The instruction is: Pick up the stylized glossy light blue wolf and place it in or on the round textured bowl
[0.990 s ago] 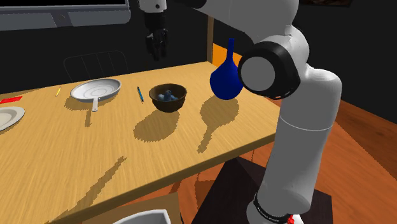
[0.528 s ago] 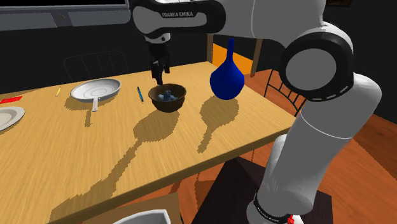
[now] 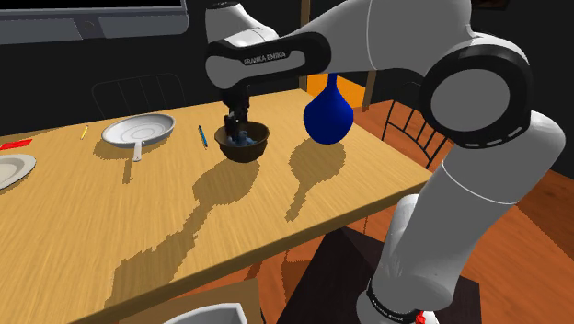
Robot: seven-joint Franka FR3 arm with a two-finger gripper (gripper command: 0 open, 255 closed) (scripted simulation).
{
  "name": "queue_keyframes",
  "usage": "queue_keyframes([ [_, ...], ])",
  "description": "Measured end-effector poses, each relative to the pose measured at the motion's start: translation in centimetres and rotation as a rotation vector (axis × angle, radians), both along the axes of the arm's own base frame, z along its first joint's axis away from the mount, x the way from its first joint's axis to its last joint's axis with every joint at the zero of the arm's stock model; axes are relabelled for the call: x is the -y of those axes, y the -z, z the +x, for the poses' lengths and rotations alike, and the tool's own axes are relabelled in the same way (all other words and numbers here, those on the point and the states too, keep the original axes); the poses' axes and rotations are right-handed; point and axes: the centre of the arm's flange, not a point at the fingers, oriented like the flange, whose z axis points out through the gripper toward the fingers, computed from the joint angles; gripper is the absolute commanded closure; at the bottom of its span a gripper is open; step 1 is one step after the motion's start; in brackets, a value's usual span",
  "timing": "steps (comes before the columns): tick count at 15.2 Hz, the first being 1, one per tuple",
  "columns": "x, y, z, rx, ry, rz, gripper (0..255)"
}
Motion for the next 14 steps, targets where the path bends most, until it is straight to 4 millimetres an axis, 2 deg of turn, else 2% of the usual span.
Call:
queue_keyframes([
  [3,0.17,1.13,0.19,0.0,0.0,0.0,0],
  [8,0.18,1.35,0.18,0.001,0.0,0.0,0],
  [9,0.19,1.35,0.18,0.001,0.0,0.0,255],
  [14,0.13,1.2,0.19,0.004,-0.001,0.0,255],
])
